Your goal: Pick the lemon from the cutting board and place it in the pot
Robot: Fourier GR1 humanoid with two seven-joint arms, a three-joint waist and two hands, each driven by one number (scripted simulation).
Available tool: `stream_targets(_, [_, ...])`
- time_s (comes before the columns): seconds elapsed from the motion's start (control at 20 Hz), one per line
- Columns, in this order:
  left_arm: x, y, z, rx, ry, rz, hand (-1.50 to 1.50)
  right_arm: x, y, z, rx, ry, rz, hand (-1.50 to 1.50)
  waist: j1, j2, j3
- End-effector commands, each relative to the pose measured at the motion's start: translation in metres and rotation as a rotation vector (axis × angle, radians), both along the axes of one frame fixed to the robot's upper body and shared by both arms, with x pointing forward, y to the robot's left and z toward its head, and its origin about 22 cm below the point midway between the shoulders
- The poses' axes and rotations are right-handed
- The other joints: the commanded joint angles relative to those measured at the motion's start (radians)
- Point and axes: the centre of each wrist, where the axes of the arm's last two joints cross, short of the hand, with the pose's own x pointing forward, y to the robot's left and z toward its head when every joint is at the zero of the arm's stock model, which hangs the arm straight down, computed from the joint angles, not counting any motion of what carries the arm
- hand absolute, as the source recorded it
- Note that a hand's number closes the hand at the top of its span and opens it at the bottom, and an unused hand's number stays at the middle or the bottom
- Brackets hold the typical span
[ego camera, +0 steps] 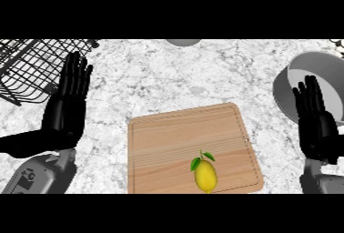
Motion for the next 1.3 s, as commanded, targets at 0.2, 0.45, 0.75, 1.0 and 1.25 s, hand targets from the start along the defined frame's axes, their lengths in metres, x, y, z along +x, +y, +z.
stream_targets(0.2, [0.008,0.009,-0.004,0.052,0.062,-0.004,0.00,0.033,0.068,0.067,-0.082,-0.158,0.821,1.50,0.124,-0.015,-0.011])
stream_targets(0.45, [0.010,0.025,-0.004,0.030,0.136,0.004,0.00,0.058,0.003,0.085,-0.556,-0.208,0.889,-1.50,0.079,-0.012,-0.010])
stream_targets(0.75, [0.020,0.051,-0.004,0.039,0.158,0.043,0.00,0.062,-0.016,0.080,-0.620,-0.413,1.182,-1.50,0.043,-0.020,-0.010])
stream_targets(1.0, [0.017,0.069,-0.008,0.033,0.174,0.046,0.00,0.071,-0.011,0.102,-0.889,-0.402,1.216,-1.50,0.032,-0.028,-0.012])
stream_targets(1.25, [0.026,0.060,0.000,0.031,0.166,0.064,0.00,0.060,0.035,0.121,-1.144,-0.311,1.299,-1.50,0.023,-0.032,-0.014])
